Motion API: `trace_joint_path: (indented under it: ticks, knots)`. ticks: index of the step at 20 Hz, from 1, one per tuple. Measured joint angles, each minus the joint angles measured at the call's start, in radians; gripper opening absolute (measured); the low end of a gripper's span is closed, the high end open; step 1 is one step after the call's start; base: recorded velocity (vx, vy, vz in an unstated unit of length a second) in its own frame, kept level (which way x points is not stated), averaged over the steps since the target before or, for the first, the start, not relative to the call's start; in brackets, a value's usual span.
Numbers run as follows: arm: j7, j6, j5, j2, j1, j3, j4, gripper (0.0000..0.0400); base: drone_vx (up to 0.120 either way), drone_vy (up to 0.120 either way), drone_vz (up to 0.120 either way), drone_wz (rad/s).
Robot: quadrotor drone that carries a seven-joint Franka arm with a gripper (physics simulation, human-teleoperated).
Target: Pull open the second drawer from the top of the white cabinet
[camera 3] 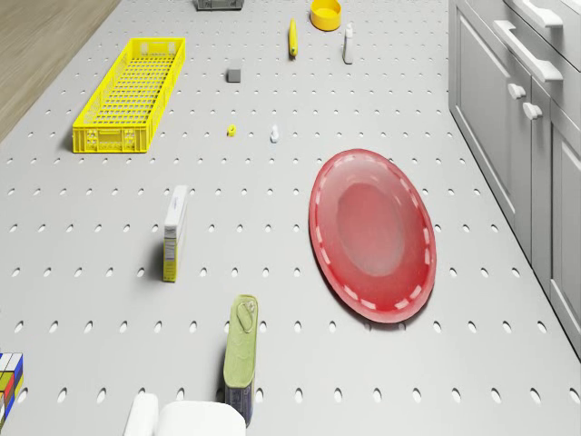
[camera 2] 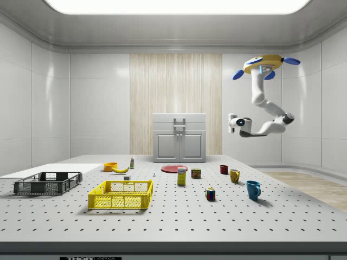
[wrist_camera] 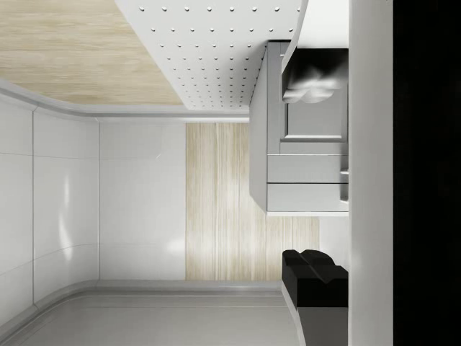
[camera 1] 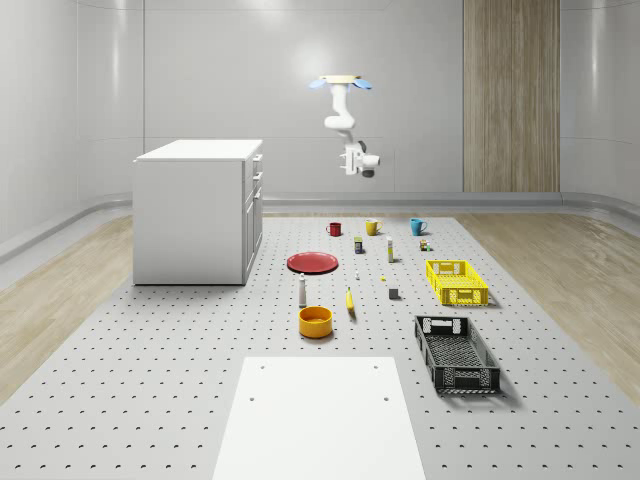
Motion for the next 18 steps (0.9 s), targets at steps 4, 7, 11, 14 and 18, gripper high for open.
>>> trace_joint_path:
  ticks: [4, 7, 11, 14, 18]
  knots:
    - [0.010, 0.019, -0.012, -0.019, 0.024, -0.012, -0.003, 0.0300, 0.120, -0.120, 0.000, 0.000]
    - [0.018, 0.034, -0.022, -0.032, 0.041, -0.019, -0.005, 0.0300, 0.120, -0.120, 0.000, 0.000]
    - [0.029, 0.052, -0.035, -0.050, 0.062, -0.029, -0.007, 0.0300, 0.120, -0.120, 0.000, 0.000]
    - [0.037, 0.065, -0.044, -0.063, 0.077, -0.036, -0.009, 0.0300, 0.120, -0.120, 0.000, 0.000]
    - [0.047, 0.082, -0.057, -0.080, 0.096, -0.044, -0.011, 0.0300, 0.120, -0.120, 0.000, 0.000]
